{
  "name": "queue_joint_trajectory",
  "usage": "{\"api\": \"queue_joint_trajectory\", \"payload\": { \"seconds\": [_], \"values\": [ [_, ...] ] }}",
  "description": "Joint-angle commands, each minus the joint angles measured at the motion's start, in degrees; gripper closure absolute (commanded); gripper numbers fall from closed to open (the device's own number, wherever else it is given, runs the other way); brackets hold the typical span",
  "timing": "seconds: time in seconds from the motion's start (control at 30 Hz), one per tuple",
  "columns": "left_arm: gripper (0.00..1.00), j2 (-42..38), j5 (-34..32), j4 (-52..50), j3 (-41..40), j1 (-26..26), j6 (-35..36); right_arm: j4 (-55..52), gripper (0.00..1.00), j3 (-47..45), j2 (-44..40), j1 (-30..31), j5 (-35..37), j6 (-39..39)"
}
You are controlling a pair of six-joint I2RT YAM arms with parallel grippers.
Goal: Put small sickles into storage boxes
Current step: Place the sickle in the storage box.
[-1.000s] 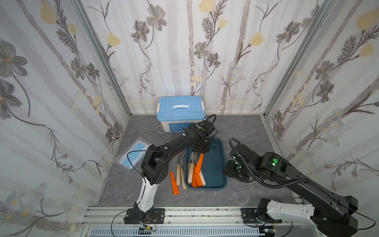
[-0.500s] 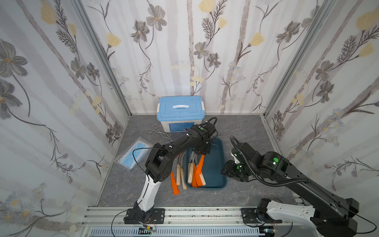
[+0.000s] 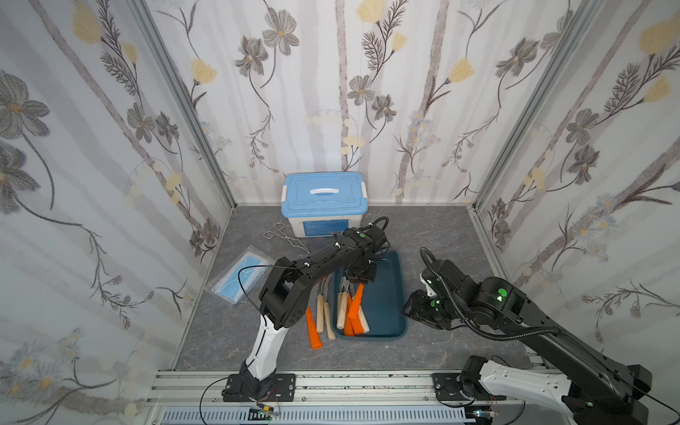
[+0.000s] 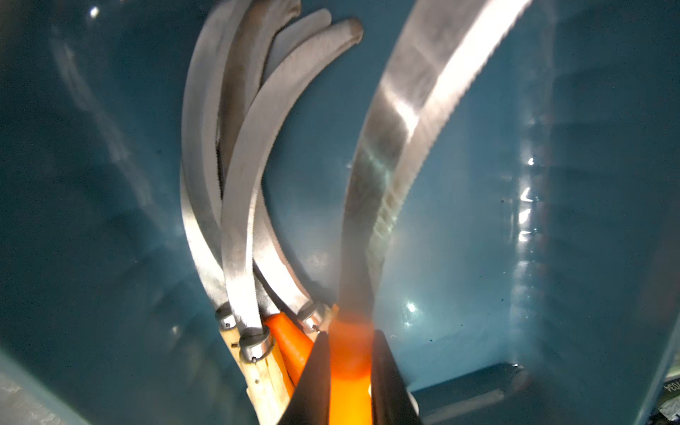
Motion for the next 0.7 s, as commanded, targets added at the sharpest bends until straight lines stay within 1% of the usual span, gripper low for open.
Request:
{"api": "queue_joint_trajectory", "payload": {
  "seconds": [0.0, 0.13, 0.43, 0.67],
  "values": [
    [1.0, -1.7, -0.7, -1.3, -0.3, 0.1, -0.6, 0.3, 0.52, -0.5, -0.7, 0.1, 1.3, 1.4],
    [1.0, -2.2, -0.8, -2.1, -0.7, 0.1, -0.3, 0.8, 0.52, -1.0, -1.3, 0.0, 1.4, 1.7],
    [1.0, -4.4, 0.9, -2.2, -6.2, 0.3, -1.1, 0.2, 0.52, 1.1, 0.8, 0.0, 1.7, 0.4],
    [1.0, -4.0, 1.0, -2.2, -6.5, 0.5, -1.3, 0.1, 0.52, 1.7, 1.4, 0.0, 1.8, 0.1]
  ]
}}
